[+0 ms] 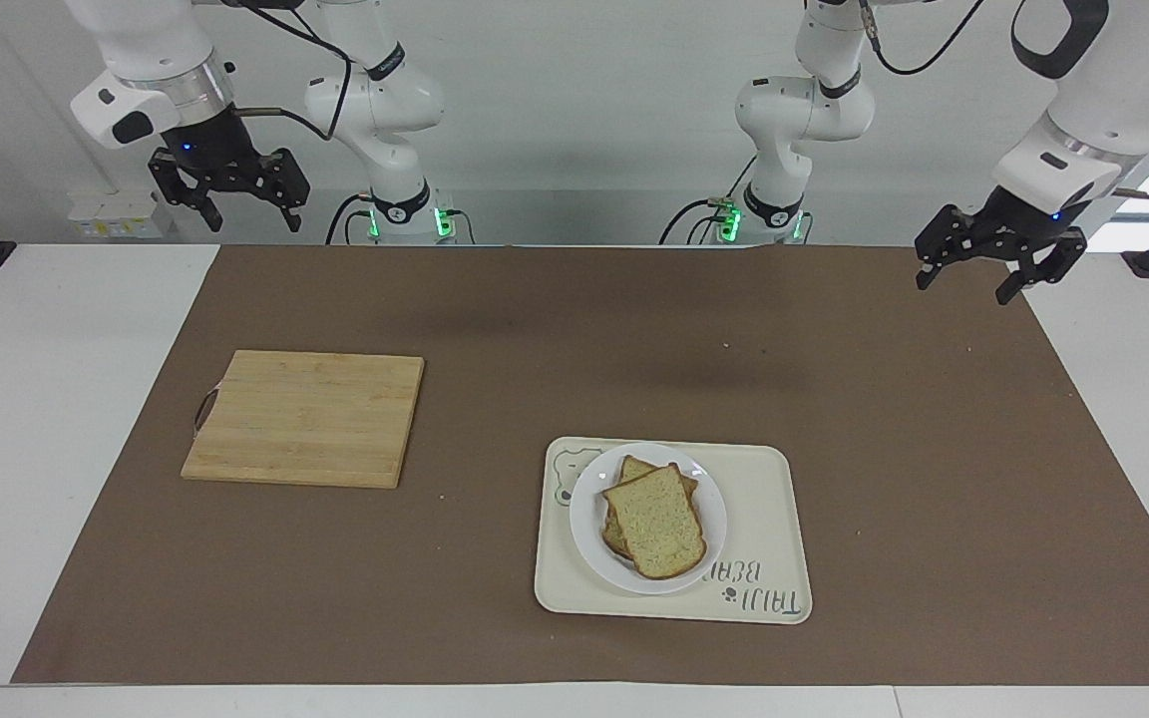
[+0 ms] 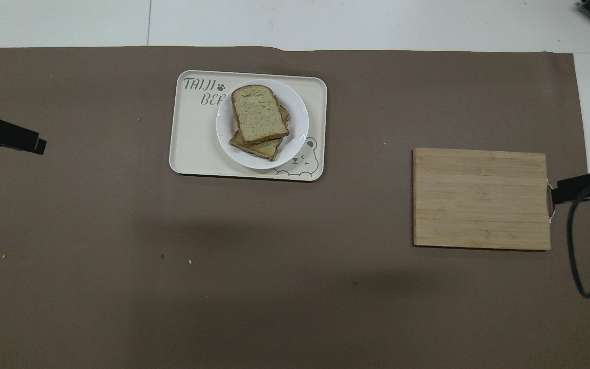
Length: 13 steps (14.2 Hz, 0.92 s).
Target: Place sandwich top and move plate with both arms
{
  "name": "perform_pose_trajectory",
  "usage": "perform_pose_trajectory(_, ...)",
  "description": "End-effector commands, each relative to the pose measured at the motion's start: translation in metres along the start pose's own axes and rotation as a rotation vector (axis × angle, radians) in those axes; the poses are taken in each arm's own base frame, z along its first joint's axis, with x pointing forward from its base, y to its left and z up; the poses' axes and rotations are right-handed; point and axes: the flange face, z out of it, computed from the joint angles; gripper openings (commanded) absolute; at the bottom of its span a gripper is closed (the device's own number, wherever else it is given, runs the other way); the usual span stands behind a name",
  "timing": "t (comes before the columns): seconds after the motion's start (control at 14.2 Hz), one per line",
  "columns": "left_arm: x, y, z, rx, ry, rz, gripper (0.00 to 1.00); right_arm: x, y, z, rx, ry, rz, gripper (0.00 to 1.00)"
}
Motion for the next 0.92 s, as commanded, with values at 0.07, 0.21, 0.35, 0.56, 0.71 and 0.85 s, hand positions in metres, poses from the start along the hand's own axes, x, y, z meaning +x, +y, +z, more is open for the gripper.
perform_pose_trajectory(0.07, -0.054, -0.007, -0.046, 0.014, 0.006, -0.014, 1.0, 0.001, 0.002, -0.003, 0.017, -0.002, -0.013, 1.0)
perform_pose_trajectory(0.21, -0.056, -0.009, -0.047, 0.015, 0.004, -0.023, 1.0, 0.001, 0.002, -0.003, 0.017, -0.002, -0.013, 1.0)
perform_pose_trajectory(0.35, -0.06, -0.01, -0.042, 0.005, -0.056, -0.029, 1.0, 0.001, 0.002, -0.003, 0.017, -0.002, -0.013, 1.0)
perform_pose_trajectory(0.56, -0.064, -0.012, -0.042, 0.001, -0.077, -0.035, 1.0, 0.001, 0.002, -0.003, 0.017, -0.001, -0.013, 1.0)
perform_pose_trajectory(0.71, -0.063, -0.024, -0.037, -0.009, -0.102, -0.062, 1.0, 0.001, 0.002, -0.003, 0.017, -0.002, -0.013, 1.0)
perform_pose_trajectory(0.85, -0.063, -0.021, -0.043, 0.002, -0.099, -0.058, 1.0, 0.001, 0.002, -0.003, 0.017, -0.002, -0.013, 1.0)
